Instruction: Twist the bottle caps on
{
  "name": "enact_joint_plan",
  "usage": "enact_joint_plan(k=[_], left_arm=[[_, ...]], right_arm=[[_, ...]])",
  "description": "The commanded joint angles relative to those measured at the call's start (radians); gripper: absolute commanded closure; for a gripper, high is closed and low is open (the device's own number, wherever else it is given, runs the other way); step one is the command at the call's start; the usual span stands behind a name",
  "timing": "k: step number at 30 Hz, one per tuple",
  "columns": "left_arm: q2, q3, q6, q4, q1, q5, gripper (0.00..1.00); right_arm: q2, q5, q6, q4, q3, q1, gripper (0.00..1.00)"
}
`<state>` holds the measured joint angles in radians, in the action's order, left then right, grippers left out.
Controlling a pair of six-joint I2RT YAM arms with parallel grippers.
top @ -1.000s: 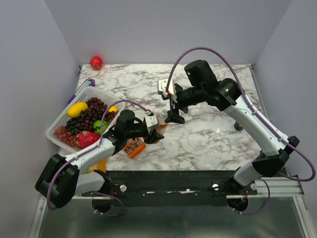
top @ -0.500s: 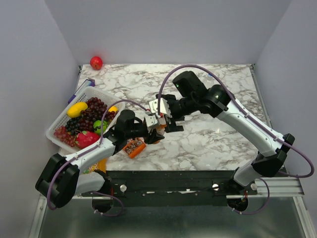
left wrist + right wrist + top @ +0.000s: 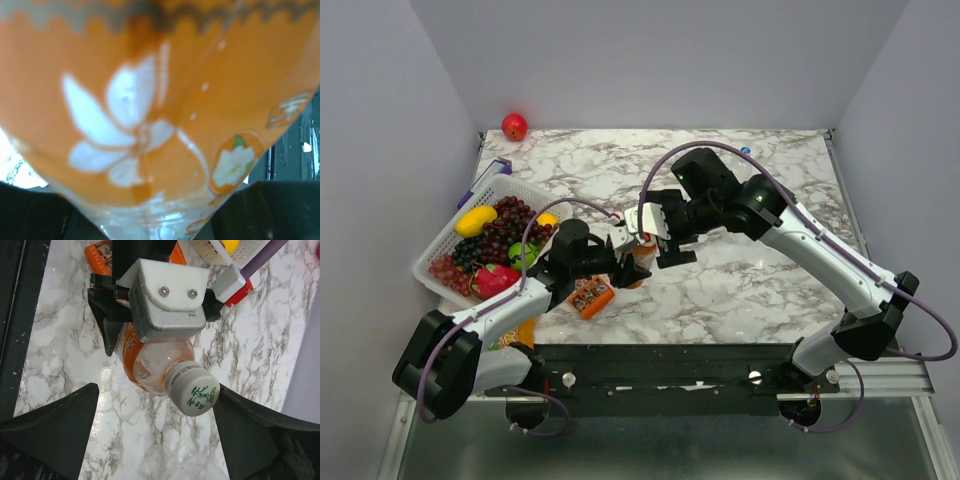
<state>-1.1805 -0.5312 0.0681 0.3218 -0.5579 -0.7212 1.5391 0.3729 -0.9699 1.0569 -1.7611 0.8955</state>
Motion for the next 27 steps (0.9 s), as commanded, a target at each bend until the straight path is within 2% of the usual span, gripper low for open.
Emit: enact_joint_plan(k=[1, 9, 11, 13, 14, 16, 19, 23, 27], left_arm=[[0.009, -0.016, -0.062, 0.082, 0.033, 0.002, 1.00], [0.016, -0.007, -0.048, 0.079, 0.041, -0.014, 1.00], [0.019, -0.006, -0.027, 0.059, 0.041, -0.018, 1.00], [0.024, -0.003, 0.005, 0.025, 0.041, -0.027, 1.00], [0.027, -0.001, 0.016, 0.014, 0.041, -0.030, 1.00], [0.027, 0.000, 0.033, -0.009, 0.041, -0.044, 1.00], [0.021, -0.004, 0.050, -0.027, 0.041, -0.049, 1.00], [0.015, -0.010, 0.064, -0.033, 0.041, -0.046, 1.00], [0.010, -0.027, 0.079, -0.055, 0.041, -0.053, 1.00]], right_arm=[[-0.040, -0.083, 0.016, 0.066, 0.055, 0.003, 0.00], [-0.034, -0.225, 0.111, 0.071, 0.134, -0.004, 0.01], [-0.017, -0.185, 0.181, 0.077, 0.021, -0.061, 0.03], [0.024, -0.053, 0.232, 0.097, -0.102, -0.133, 0.04], [0.038, -0.016, 0.252, 0.100, -0.224, -0.145, 0.03], [0.046, 0.082, 0.226, 0.086, -0.285, -0.150, 0.02], [0.010, 0.204, 0.185, 0.011, -0.253, -0.141, 0.00], [0.012, 0.204, 0.070, 0.014, -0.201, -0.076, 0.00], [0.013, 0.186, 0.022, -0.018, -0.158, -0.033, 0.00]])
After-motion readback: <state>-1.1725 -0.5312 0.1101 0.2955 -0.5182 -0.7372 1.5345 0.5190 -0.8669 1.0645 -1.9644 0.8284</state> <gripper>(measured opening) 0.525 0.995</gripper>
